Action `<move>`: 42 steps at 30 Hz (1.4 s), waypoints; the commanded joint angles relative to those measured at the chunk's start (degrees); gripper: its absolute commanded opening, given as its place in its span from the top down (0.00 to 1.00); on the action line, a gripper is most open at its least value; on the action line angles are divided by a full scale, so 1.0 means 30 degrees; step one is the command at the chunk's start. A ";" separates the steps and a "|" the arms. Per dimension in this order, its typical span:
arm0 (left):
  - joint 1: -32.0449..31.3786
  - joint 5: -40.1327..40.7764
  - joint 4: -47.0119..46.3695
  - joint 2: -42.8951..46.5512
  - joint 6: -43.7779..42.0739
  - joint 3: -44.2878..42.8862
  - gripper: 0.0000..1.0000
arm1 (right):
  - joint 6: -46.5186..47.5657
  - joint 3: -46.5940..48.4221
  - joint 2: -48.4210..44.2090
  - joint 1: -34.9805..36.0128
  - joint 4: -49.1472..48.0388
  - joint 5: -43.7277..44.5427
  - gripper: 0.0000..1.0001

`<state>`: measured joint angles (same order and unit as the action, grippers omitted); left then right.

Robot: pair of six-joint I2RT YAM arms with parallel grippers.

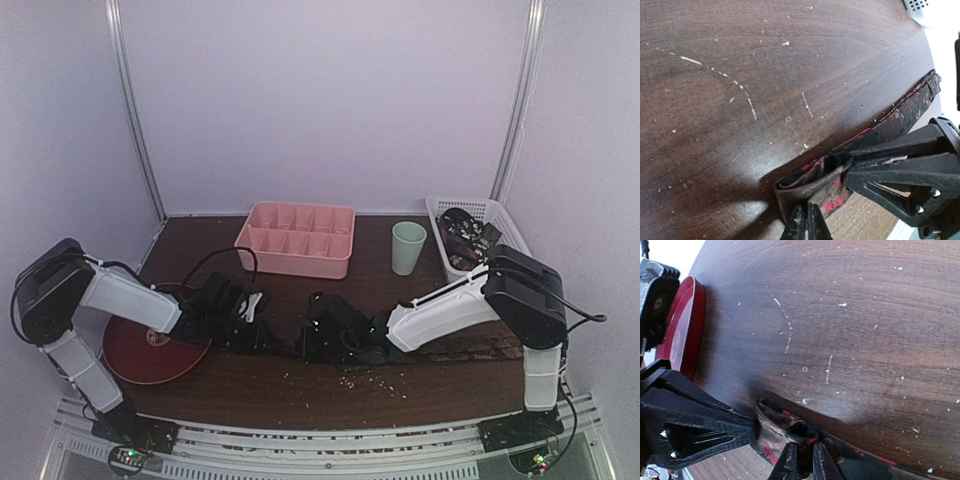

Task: Roll the ties
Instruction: Roll the tie at the center of the board.

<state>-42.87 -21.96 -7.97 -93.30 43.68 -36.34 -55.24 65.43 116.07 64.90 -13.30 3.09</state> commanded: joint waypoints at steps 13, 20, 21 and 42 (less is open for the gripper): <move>-0.0123 0.2657 0.1568 0.0760 -0.0070 -0.0639 0.91 | 0.0597 -0.0129 0.0003 -0.0013 0.1863 0.1329 0.82; -0.0139 0.3326 0.2171 -0.0039 -0.0281 -0.0953 0.98 | 0.0800 -0.0132 -0.0110 -0.0065 0.2103 0.1401 0.84; -0.0125 0.3106 0.2027 -0.0131 -0.0332 -0.0928 1.00 | 0.0821 -0.0156 -0.0133 -0.0053 0.2117 0.1401 0.84; -0.0131 -0.1172 -0.2145 -0.0471 0.0830 -0.0176 1.00 | 0.0619 -0.0746 -0.0718 -0.0065 0.1556 0.1339 0.79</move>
<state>-43.18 -21.69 -8.51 -94.37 44.93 -37.43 -53.74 64.99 115.44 64.90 -11.14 5.85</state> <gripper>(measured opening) 0.003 0.202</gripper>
